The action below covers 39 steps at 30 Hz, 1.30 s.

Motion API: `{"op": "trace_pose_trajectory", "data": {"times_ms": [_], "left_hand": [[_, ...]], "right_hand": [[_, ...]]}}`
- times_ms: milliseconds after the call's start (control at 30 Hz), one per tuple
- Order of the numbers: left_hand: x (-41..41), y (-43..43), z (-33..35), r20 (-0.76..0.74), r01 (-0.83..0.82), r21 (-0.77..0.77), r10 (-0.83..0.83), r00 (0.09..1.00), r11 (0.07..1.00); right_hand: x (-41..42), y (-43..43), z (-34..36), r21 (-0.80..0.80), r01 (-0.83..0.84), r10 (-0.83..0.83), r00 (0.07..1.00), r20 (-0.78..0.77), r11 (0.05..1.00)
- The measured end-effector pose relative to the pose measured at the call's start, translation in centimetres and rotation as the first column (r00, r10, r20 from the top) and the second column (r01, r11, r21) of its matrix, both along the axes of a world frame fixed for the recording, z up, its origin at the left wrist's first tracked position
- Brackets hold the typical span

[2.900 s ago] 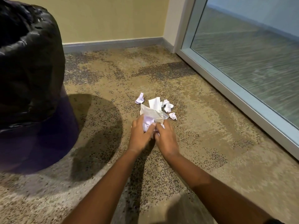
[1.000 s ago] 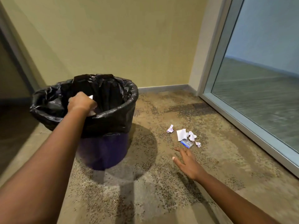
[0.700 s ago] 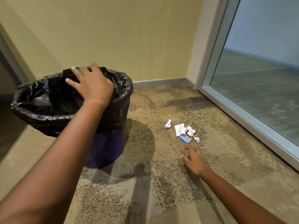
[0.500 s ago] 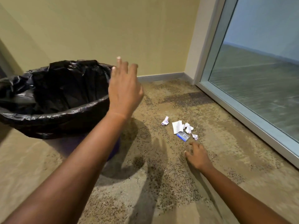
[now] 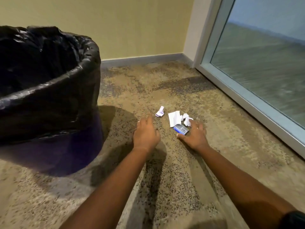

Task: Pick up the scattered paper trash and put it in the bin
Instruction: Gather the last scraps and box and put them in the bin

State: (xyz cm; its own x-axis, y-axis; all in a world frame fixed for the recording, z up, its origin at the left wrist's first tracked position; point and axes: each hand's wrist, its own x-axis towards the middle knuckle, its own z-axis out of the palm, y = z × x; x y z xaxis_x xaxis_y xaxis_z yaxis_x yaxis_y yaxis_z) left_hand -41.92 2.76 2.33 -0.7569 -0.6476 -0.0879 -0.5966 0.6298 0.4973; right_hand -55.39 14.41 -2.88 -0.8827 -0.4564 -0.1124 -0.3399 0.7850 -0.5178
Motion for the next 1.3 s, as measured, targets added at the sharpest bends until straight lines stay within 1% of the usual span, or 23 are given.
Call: {"op": "trace_pose_trajectory", "data": {"times_ms": [100,200,267,400,567,700,833,900,1033,1167,1233,1300], "left_hand": [[-1.5,0.1,-2.2,0.029,-0.044,0.166,0.04,0.999,0.985],[-2.4,0.1,-4.2,0.035,-0.079,0.25,0.072,0.997,0.965],[-3.1,0.2,-5.0,0.034,-0.095,0.242,0.089,0.995,0.966],[-5.4,0.4,-5.5,0.068,-0.117,0.183,0.106,0.992,0.976],[-8.8,-0.8,-5.7,0.05,-0.143,0.23,0.135,0.99,0.963],[-11.3,-2.1,-5.5,0.055,-0.028,0.197,0.017,0.998,0.98],[-12.8,-2.8,-5.1,0.144,0.116,0.116,-0.133,0.981,0.986],[-12.9,-3.0,-5.2,0.135,0.136,0.066,-0.144,0.98,0.988],[-12.7,-3.0,-5.7,0.073,0.14,0.009,-0.14,0.987,0.99],[-12.8,-3.1,-6.4,0.044,0.193,-0.069,-0.19,0.981,0.979],[-13.1,-3.2,-6.6,0.043,0.242,-0.112,-0.239,0.97,0.964],[-13.4,-3.2,-6.7,0.053,0.276,-0.159,-0.27,0.961,0.948]], "right_hand": [[-0.8,-0.9,-1.1,-0.019,-0.037,0.038,0.998,0.04,0.999],[-1.3,-1.6,-2.5,-0.086,-0.046,0.047,0.999,0.012,0.995],[-1.8,-1.9,-3.1,-0.133,-0.025,0.022,0.999,-0.027,0.991],[-3.0,-2.7,-3.3,-0.083,-0.041,0.033,0.995,-0.097,0.996],[-3.5,-2.8,-3.6,-0.049,-0.106,0.096,0.981,-0.17,0.993],[-3.6,-2.7,-3.6,-0.054,-0.108,0.097,0.98,-0.171,0.993],[-3.5,-2.7,-3.4,-0.048,-0.105,0.096,0.981,-0.169,0.993],[-3.5,-2.7,-3.4,-0.031,-0.117,0.109,0.976,-0.19,0.993],[-3.5,-2.8,-3.6,-0.076,-0.142,0.126,0.973,-0.191,0.987],[-3.6,-2.8,-3.8,-0.013,-0.193,0.188,0.966,-0.176,0.981],[-3.5,-2.8,-3.7,-0.042,-0.193,0.181,0.963,-0.201,0.98],[-3.3,-2.8,-3.7,-0.083,-0.195,0.168,0.952,-0.257,0.977]]}}
